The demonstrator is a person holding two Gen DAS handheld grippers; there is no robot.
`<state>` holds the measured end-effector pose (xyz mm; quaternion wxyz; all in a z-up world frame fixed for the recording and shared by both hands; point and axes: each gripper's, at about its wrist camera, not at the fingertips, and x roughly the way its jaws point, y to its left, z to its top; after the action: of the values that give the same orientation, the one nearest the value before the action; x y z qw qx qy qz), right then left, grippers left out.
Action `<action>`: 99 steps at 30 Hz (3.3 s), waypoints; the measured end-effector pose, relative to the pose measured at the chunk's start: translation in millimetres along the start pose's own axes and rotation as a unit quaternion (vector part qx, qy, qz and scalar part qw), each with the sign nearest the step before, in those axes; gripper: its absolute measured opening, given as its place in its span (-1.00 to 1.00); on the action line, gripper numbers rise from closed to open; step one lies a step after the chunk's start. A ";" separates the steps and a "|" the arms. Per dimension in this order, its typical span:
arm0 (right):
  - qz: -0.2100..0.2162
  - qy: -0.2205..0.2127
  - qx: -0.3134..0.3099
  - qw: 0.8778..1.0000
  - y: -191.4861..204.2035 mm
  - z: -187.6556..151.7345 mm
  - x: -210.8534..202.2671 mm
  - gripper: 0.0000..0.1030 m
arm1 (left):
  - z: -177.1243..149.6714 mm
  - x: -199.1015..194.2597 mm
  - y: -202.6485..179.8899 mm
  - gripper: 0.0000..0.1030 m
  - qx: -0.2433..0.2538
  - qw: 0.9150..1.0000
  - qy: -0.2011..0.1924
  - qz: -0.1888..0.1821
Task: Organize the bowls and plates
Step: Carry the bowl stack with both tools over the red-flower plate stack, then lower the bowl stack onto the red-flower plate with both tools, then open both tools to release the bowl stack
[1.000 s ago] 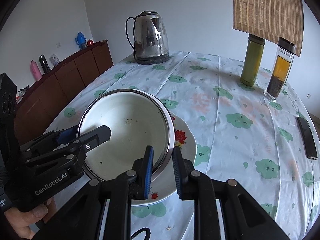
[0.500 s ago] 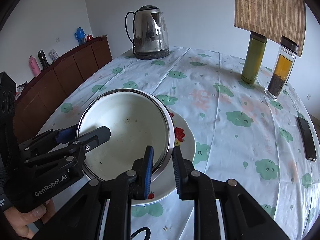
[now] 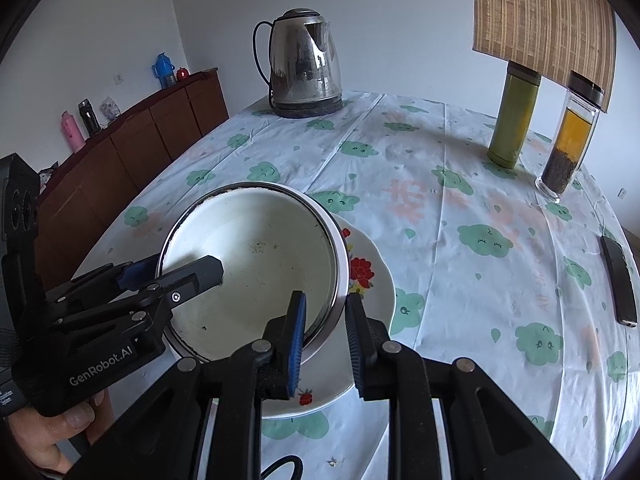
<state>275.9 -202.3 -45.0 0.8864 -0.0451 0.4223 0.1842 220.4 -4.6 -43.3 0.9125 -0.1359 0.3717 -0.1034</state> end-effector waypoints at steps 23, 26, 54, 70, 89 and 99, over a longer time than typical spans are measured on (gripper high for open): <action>-0.007 -0.013 -0.003 1.000 -0.3 -2.5 -0.9 -0.47 | 1.2 2.1 3.2 -0.13 -0.001 1.000 -0.009 -0.025; -0.006 -0.013 -0.003 1.000 -0.7 -2.5 -1.0 -0.47 | 1.3 0.6 1.6 -0.13 0.007 1.000 -0.015 -0.020; -0.011 -0.041 -0.026 0.999 9.7 -5.3 -8.5 -0.12 | 2.4 -6.3 2.1 0.12 0.017 0.999 -0.036 -0.013; -0.083 -0.219 -0.052 0.971 11.1 -16.2 -39.3 0.16 | 7.7 -29.7 -3.7 0.52 0.053 0.991 -0.116 0.038; -0.085 -0.262 -0.015 0.961 -12.4 -23.0 -55.9 0.23 | 2.2 -36.8 -22.5 0.83 0.099 0.980 -0.162 0.055; -0.092 -0.274 -0.001 0.957 -20.2 -24.2 -62.3 0.24 | -1.3 -35.8 -31.8 0.83 0.123 0.976 -0.164 0.067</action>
<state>229.7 -244.7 -14.4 0.9812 -0.0319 0.1570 0.1076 191.6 -24.4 -10.6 0.9756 -0.0126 0.2097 -0.0636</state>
